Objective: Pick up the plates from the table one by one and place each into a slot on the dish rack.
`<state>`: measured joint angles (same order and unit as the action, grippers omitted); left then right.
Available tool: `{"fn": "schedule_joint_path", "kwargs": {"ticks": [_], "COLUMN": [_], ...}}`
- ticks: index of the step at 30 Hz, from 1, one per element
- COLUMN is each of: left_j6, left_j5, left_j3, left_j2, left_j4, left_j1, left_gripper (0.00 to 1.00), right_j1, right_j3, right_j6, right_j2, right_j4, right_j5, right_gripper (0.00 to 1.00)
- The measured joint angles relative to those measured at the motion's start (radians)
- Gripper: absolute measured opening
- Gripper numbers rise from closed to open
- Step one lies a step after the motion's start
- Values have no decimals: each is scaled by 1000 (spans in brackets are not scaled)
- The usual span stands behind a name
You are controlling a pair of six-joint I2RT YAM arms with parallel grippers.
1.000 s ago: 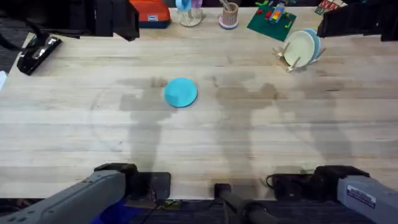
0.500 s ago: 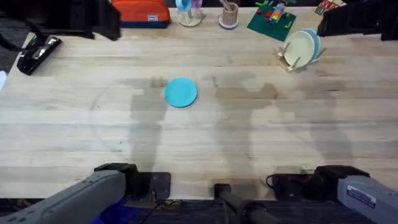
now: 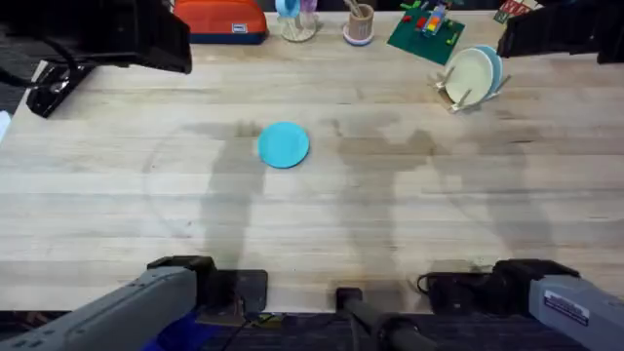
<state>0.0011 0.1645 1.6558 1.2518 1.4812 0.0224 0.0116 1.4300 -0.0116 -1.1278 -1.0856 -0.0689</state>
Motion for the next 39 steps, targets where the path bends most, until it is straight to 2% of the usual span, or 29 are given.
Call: {"fn": "schedule_joint_path", "kwargs": {"ticks": [6, 10, 14, 25, 32, 33, 39], "left_j6": [42, 67, 84, 98, 119, 166, 187], "left_j5": [156, 247, 328, 452, 483, 501, 522], "left_j3": [-26, -102, -197, -439, -492, -494, -494], "left_j2": [0, 0, 9, 74, 172, 340, 399], "left_j4": [-14, -49, -106, -276, -315, -343, -378], "left_j1": [77, 125, 153, 160, 160, 160, 161], "left_gripper": [42, 42, 42, 42, 41, 41, 41], "right_j1": [0, 0, 0, 0, 0, 0, 0], "right_j3": [0, 0, 0, 0, 0, 0, 0], "right_j6": [0, 0, 0, 0, 0, 0, 0], "right_j2": [0, 0, 0, 0, 0, 0, 0], "right_j4": [0, 0, 0, 0, 0, 0, 0], "right_j5": [0, 0, 0, 0, 0, 0, 0], "right_gripper": [995, 995, 994, 993, 994, 993, 993]}}
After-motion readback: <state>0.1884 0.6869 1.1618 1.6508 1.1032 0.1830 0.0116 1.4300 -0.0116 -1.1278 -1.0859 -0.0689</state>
